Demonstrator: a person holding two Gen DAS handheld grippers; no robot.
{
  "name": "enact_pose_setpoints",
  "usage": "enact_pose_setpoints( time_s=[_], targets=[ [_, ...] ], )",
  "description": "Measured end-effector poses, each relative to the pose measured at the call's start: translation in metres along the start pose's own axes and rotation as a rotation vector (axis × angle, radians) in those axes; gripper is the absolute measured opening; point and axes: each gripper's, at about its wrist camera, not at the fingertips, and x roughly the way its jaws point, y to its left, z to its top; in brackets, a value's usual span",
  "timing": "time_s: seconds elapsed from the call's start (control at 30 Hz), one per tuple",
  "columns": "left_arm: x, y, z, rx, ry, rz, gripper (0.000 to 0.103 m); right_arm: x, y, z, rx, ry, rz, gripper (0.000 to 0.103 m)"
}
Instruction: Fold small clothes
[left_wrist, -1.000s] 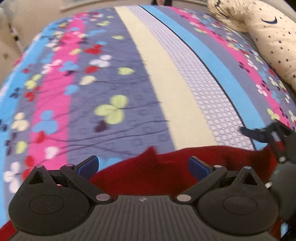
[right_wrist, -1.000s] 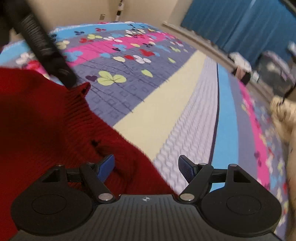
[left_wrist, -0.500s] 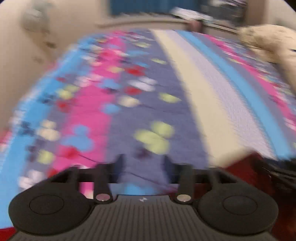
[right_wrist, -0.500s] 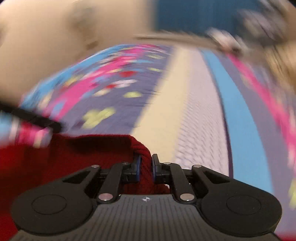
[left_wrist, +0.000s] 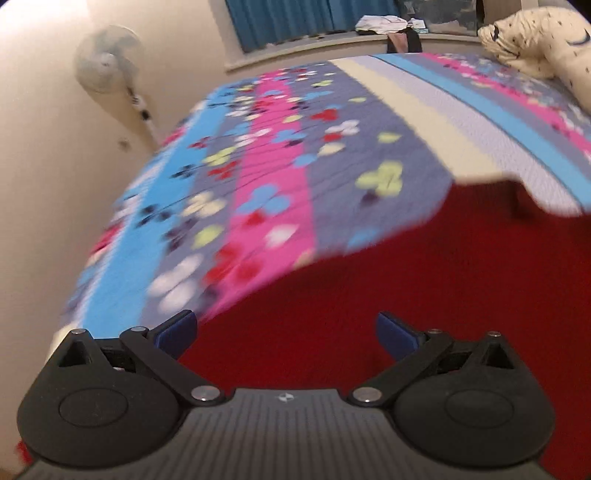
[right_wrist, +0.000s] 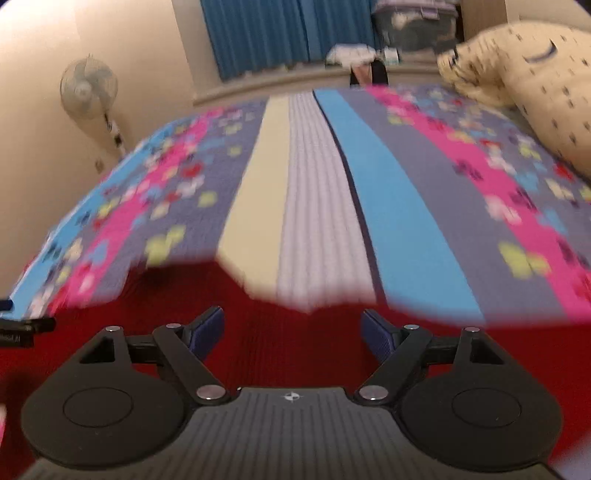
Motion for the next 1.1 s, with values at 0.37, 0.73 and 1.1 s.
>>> enact_pose_setpoints(
  time_s=[0.37,0.73,1.1],
  targets=[
    [-0.105,0.012,-0.185,0.16,0.205,0.154,0.103,-0.113,0.028,-0.204,-0.078,0.25,-0.204,0.091],
    [-0.236,0.026,-0.251,0.187,0.165,0.097,0.103,-0.253,0.058,-0.246,0.048,0.334,-0.192,0.09],
    [-0.344,0.044,-0.247,-0.015,0.089,0.036,0.103,-0.383,0.116,-0.26,-0.096,0.046,-0.126,0.092]
  ],
)
